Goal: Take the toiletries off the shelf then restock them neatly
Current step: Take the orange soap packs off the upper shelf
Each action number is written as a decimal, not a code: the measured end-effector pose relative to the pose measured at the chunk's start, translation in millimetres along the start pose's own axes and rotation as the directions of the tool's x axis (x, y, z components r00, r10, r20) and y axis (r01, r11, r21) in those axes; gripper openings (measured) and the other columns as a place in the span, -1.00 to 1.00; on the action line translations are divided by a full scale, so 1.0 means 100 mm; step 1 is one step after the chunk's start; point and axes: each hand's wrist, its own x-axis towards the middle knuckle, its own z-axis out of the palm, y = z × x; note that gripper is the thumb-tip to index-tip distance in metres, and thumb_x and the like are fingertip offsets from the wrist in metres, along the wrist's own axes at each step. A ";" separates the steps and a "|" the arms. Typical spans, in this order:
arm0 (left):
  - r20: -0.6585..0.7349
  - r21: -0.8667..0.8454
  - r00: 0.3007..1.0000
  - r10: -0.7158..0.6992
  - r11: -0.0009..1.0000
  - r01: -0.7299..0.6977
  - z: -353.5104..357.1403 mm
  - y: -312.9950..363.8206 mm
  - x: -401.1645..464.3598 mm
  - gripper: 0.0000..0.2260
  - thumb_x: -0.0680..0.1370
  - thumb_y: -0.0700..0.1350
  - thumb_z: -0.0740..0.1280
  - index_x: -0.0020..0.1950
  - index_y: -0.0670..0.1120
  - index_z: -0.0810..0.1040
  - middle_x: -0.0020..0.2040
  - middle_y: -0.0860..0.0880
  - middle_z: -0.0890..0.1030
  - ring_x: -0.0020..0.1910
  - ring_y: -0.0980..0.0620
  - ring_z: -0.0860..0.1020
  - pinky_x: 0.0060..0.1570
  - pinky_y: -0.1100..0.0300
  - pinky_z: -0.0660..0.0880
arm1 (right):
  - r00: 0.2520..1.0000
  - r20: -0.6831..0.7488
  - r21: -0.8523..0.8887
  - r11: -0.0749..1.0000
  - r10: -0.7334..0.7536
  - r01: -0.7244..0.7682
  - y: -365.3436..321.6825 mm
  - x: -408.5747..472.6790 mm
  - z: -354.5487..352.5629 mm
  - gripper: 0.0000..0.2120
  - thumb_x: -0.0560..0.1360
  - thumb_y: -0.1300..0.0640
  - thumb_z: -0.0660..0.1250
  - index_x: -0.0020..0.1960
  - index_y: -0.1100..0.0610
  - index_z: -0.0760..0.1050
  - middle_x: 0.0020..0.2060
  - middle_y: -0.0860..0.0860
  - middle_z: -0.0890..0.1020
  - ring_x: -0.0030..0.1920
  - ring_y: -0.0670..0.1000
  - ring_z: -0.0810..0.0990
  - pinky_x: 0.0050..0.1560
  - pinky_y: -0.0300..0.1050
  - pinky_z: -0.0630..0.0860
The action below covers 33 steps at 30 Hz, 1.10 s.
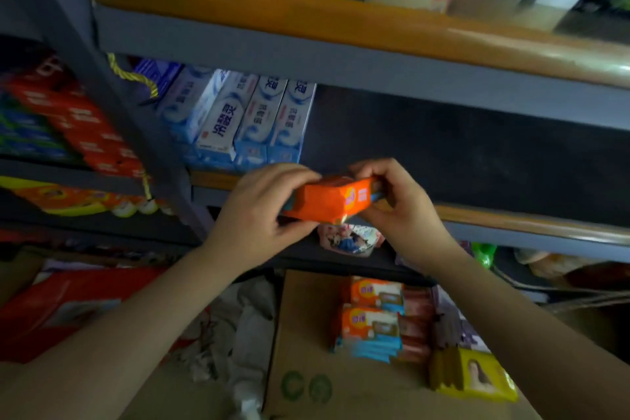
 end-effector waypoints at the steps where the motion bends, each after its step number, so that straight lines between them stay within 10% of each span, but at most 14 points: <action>1: 0.026 -0.018 1.000 0.002 1.000 -0.001 -0.02 0.07 -0.06 -0.61 0.40 0.03 0.33 0.17 -0.08 0.39 0.07 -0.12 0.57 0.11 0.03 0.44 0.11 0.20 0.33 | 1.000 0.007 0.028 1.000 0.010 -0.011 0.01 -0.09 0.02 -0.58 0.32 0.29 0.44 -0.01 -0.12 0.38 0.08 -0.08 0.53 0.11 -0.06 0.52 0.12 -0.22 0.45; 10: 0.218 -0.264 0.920 -0.325 0.888 0.376 0.01 0.40 -0.42 -0.64 0.38 0.07 0.43 0.10 0.04 0.43 0.01 0.22 0.48 0.02 0.39 0.43 -0.01 0.51 0.34 | 0.942 -0.007 0.325 0.891 0.336 -0.315 0.19 -0.72 0.19 -0.63 0.24 0.20 0.49 -0.04 0.03 0.43 -0.07 -0.01 0.58 0.01 -0.04 0.58 -0.02 -0.16 0.56; 16: 0.411 -0.776 0.627 -0.661 0.107 0.622 0.31 0.34 -0.56 -0.58 0.37 -0.13 0.49 0.16 0.03 0.45 0.06 0.02 0.60 0.07 0.09 0.58 0.04 0.18 0.50 | 0.949 -0.064 0.358 0.895 0.309 -0.267 0.08 -0.91 -0.02 -0.73 0.30 0.18 0.43 -0.02 0.03 0.50 -0.10 -0.12 0.64 -0.04 -0.18 0.64 -0.14 -0.34 0.56; 20: 0.545 -0.804 0.579 -0.606 -0.182 0.567 0.52 0.33 -0.70 -0.44 0.27 0.05 0.54 0.20 -0.06 0.48 0.06 -0.04 0.63 0.10 0.00 0.58 0.01 0.18 0.53 | 0.973 -0.013 0.220 0.950 0.231 -0.222 0.04 -1.01 -0.09 -0.71 0.30 0.10 0.42 0.01 0.02 0.49 -0.11 -0.11 0.63 -0.07 -0.15 0.65 -0.12 -0.31 0.58; 23: 0.641 -0.721 0.460 -0.614 -0.275 0.636 0.64 0.43 -0.67 -0.60 0.36 0.03 0.42 0.12 -0.10 0.49 0.01 -0.06 0.65 0.05 -0.01 0.60 -0.03 0.14 0.57 | 0.964 -0.046 0.146 0.956 0.263 -0.254 0.07 -1.04 -0.13 -0.76 0.34 0.06 0.42 -0.01 -0.03 0.48 -0.18 -0.03 0.61 -0.15 -0.07 0.63 -0.15 -0.23 0.59; 28: 0.872 -0.217 -0.029 -0.488 -0.440 0.871 0.84 0.68 -0.67 -0.67 0.52 0.09 0.21 -0.09 -0.18 0.52 -0.36 -0.10 0.58 -0.46 0.05 0.53 -0.46 0.28 0.48 | 0.861 -0.039 0.047 0.862 0.507 -0.505 0.16 -1.03 -0.22 -0.63 0.47 -0.11 0.29 -0.22 0.21 0.53 -0.46 0.07 0.51 -0.48 -0.05 0.45 -0.38 -0.12 0.39; 33: 0.951 0.082 -0.173 -0.255 -0.331 0.940 0.96 0.86 -0.84 -0.50 0.56 0.18 0.04 -0.18 -0.20 0.52 -0.52 -0.01 0.47 -0.62 0.14 0.41 -0.61 0.36 0.36 | 0.756 -0.007 -0.193 0.741 0.655 -0.643 0.33 -1.08 -0.28 -0.53 0.56 -0.11 0.17 -0.36 0.20 0.45 -0.54 0.05 0.48 -0.53 -0.12 0.43 -0.54 -0.40 0.29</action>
